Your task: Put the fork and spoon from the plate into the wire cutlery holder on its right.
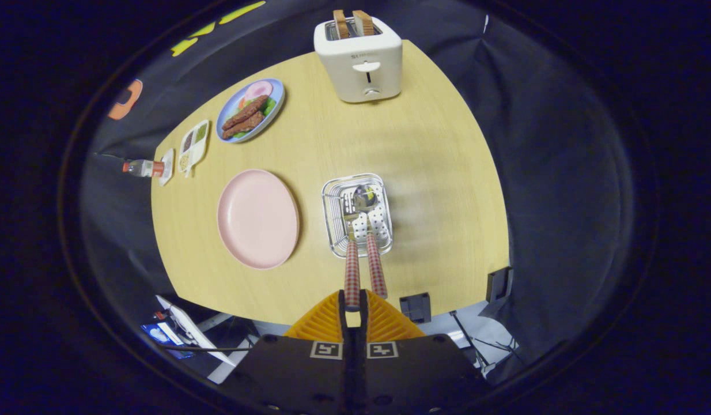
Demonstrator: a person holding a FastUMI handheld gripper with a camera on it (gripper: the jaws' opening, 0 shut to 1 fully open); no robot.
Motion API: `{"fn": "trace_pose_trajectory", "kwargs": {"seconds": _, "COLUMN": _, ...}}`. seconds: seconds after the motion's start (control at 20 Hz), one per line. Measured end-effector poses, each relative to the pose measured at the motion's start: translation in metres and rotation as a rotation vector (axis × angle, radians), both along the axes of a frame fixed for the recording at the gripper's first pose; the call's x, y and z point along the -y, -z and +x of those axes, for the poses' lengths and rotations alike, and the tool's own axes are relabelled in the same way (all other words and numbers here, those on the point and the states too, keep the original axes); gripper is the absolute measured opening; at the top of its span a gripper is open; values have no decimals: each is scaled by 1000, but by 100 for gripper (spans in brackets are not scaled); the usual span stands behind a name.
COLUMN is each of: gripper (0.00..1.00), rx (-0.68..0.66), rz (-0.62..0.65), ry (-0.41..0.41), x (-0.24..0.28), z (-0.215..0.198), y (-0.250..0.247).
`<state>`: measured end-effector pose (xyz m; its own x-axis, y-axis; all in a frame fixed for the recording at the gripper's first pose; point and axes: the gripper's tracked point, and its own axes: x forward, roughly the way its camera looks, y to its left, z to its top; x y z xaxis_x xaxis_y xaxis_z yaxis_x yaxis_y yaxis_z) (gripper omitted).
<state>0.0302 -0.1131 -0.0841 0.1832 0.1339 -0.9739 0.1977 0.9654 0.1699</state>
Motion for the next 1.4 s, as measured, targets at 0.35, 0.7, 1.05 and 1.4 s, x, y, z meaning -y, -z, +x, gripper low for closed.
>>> {"fn": "trace_pose_trajectory", "kwargs": {"seconds": 0.35, "gripper": 3, "rx": -13, "rz": 19, "ry": 22, "x": -3, "z": 2, "y": 19}}
{"fn": "trace_pose_trajectory", "kwargs": {"seconds": 0.7, "gripper": 24, "rx": 27, "rz": 61, "ry": 31, "x": -5, "z": -2, "y": 19}}
{"fn": "trace_pose_trajectory", "kwargs": {"seconds": 1.05, "gripper": 87, "rx": 494, "rz": 10, "ry": -52, "x": -18, "z": 38, "y": -57}}
{"fn": "trace_pose_trajectory", "kwargs": {"seconds": 1.4, "gripper": 94, "rx": 1083, "rz": -116, "ry": -133, "x": -56, "z": 22, "y": -147}}
